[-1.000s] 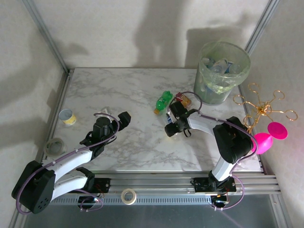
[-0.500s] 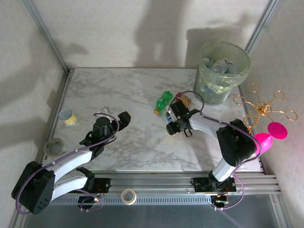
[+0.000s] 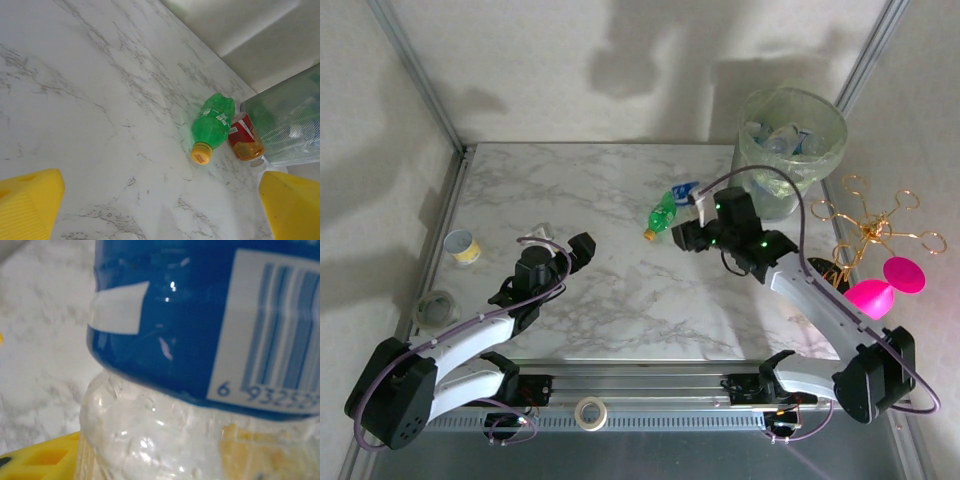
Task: Put the plastic bottles in the bin
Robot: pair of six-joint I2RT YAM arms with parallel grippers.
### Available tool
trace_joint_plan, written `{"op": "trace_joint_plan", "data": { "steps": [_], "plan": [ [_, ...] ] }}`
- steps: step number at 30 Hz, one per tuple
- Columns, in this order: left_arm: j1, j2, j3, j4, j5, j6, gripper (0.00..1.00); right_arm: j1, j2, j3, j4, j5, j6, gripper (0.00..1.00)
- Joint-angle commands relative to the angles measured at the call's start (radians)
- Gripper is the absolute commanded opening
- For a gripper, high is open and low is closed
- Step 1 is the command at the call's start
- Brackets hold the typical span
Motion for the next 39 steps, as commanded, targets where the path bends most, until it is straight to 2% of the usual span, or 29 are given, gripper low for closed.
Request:
{"op": "trace_joint_plan", "data": {
  "steps": [1,6,10,15,19,25,28,31,35,39],
  "plan": [
    [0.008,0.005,-0.009,0.027,0.031,0.024,0.99,-0.064,-0.029,0.103,0.064,0.018,0.026,0.38],
    [0.008,-0.017,-0.014,0.005,0.046,0.041,1.0,-0.195,0.041,0.271,0.062,0.087,0.054,0.29],
    [0.008,-0.048,-0.032,-0.006,0.04,0.037,1.0,-0.286,0.145,0.411,0.042,0.138,0.075,0.3],
    [0.008,-0.088,-0.057,-0.027,0.029,0.031,0.99,-0.409,0.275,0.546,0.044,0.144,0.123,0.31],
    [0.009,-0.104,-0.06,-0.043,0.034,0.03,1.0,-0.47,0.396,0.662,-0.002,0.155,0.145,0.3],
    [0.008,-0.123,-0.062,-0.056,0.045,0.03,0.99,-0.511,0.535,0.792,-0.087,0.189,0.151,0.3],
    [0.008,-0.122,-0.059,-0.061,0.058,0.033,1.0,-0.523,0.573,0.825,-0.124,0.196,0.162,0.35],
    [0.008,-0.11,-0.05,-0.059,0.08,0.038,1.0,-0.533,0.583,0.824,-0.138,0.194,0.186,0.45],
    [0.008,-0.086,-0.033,-0.059,0.112,0.05,1.0,-0.535,0.545,0.769,-0.097,0.196,0.196,0.69],
    [0.006,-0.049,-0.003,-0.067,0.146,0.072,1.0,-0.535,0.486,0.748,-0.067,0.205,0.198,0.86]
  ]
}}
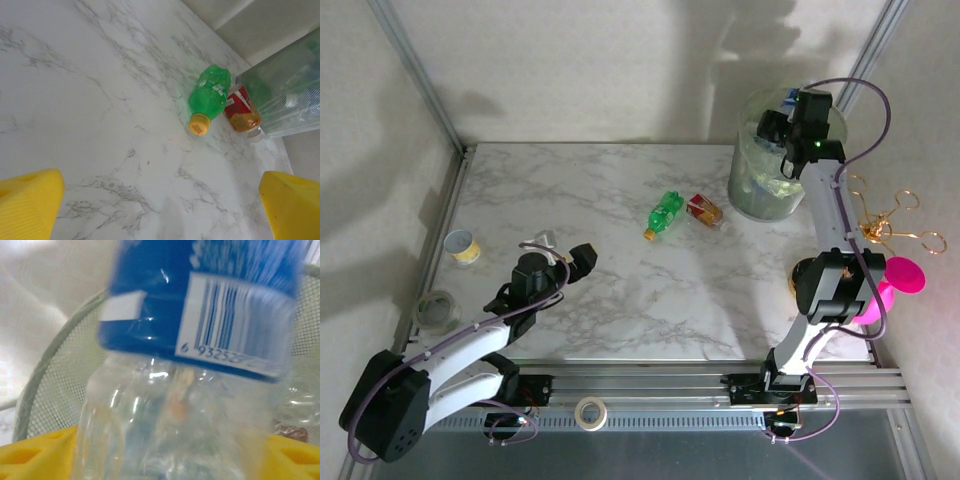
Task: Put the plastic bottles in the bin
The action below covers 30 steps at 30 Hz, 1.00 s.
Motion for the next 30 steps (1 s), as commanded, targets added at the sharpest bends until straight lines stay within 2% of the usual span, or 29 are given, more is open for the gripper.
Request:
{"op": "trace_joint_plan", "data": {
  "steps": [1,5,12,16,20,22,30],
  "plan": [
    [0.005,0.032,0.053,-0.014,0.056,0.038,1.0,-0.003,-0.086,-0.009,0.04,0.02,0.012,0.89],
    [-0.007,0.089,0.099,-0.011,0.088,0.057,1.0,-0.001,-0.145,0.001,0.032,0.01,0.003,0.99],
    [-0.051,0.218,0.211,-0.018,0.1,0.108,1.0,0.073,-0.317,-0.144,0.067,0.01,0.013,0.99],
    [-0.092,0.317,0.315,-0.053,0.071,0.174,1.0,0.184,-0.449,-0.336,0.141,-0.001,0.057,0.99],
    [-0.14,0.444,0.444,-0.129,0.028,0.246,1.0,0.272,-0.561,-0.577,0.267,-0.094,0.165,0.99],
    [-0.164,0.517,0.516,-0.163,0.017,0.274,1.0,0.303,-0.599,-0.681,0.326,-0.137,0.217,0.99],
    [-0.23,0.793,0.774,-0.261,-0.078,0.404,0.99,0.38,-0.716,-0.986,0.423,-0.143,0.353,0.99]
  ]
}}
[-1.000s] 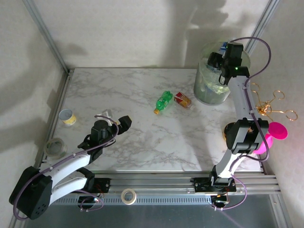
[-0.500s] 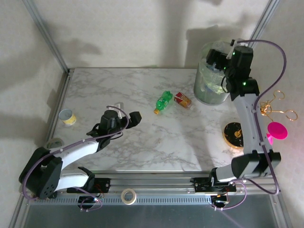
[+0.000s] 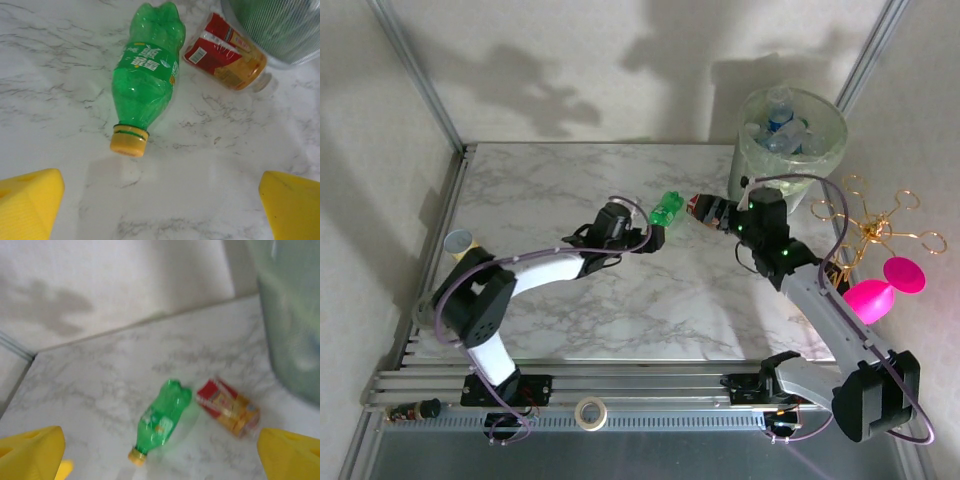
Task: Put the plastic bottles in the bin
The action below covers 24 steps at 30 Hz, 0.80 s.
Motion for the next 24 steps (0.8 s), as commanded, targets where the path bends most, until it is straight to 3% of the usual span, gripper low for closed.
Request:
{"op": "trace_joint_plan", "data": {
  "steps": [1,7,17,24],
  "plan": [
    [-0.011,0.089,0.095,-0.076,-0.07,0.097,1.0,0.018,-0.069,-0.088,0.101,-0.016,0.095,0.99],
    [-0.011,0.252,0.283,-0.152,-0.072,0.186,0.99,0.028,-0.136,-0.248,0.164,-0.043,0.164,0.99],
    [-0.01,0.451,0.502,-0.283,-0.166,0.261,0.87,0.028,-0.139,-0.251,0.137,-0.023,0.139,0.99],
    [-0.01,0.48,0.533,-0.29,-0.154,0.274,0.62,0.03,-0.119,-0.247,0.138,-0.026,0.139,0.99]
  ]
}}
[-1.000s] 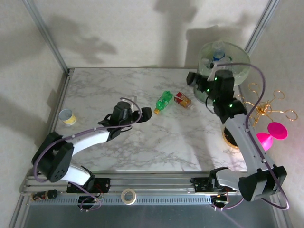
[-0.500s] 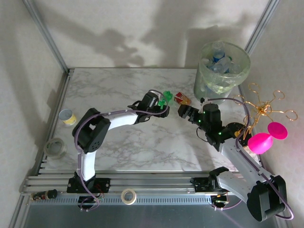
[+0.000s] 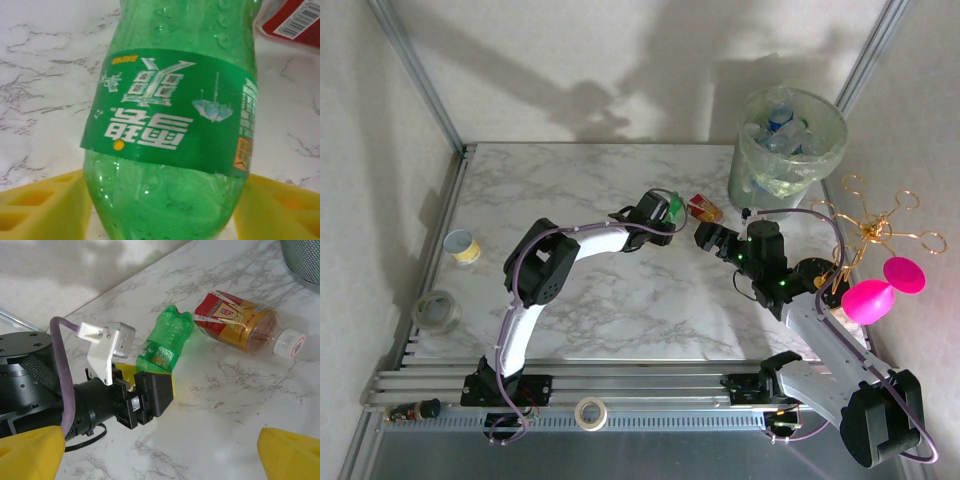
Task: Put the plastic bottles in the bin
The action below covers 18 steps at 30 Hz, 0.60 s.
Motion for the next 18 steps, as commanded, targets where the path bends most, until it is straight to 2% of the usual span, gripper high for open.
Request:
{"op": "trace_joint_plan", "data": {
  "steps": [1,7,18],
  "plan": [
    [0.001,0.007,0.033,-0.024,-0.014,0.02,0.58,0.011,0.006,0.007,0.023,0.004,0.007,0.99],
    [-0.002,-0.101,-0.081,0.065,0.025,-0.019,0.49,0.01,0.005,0.008,0.043,-0.001,0.028,0.99],
    [-0.034,-0.46,-0.447,0.342,0.104,-0.103,0.46,0.016,0.052,0.015,0.199,-0.104,0.128,0.99]
  ]
}}
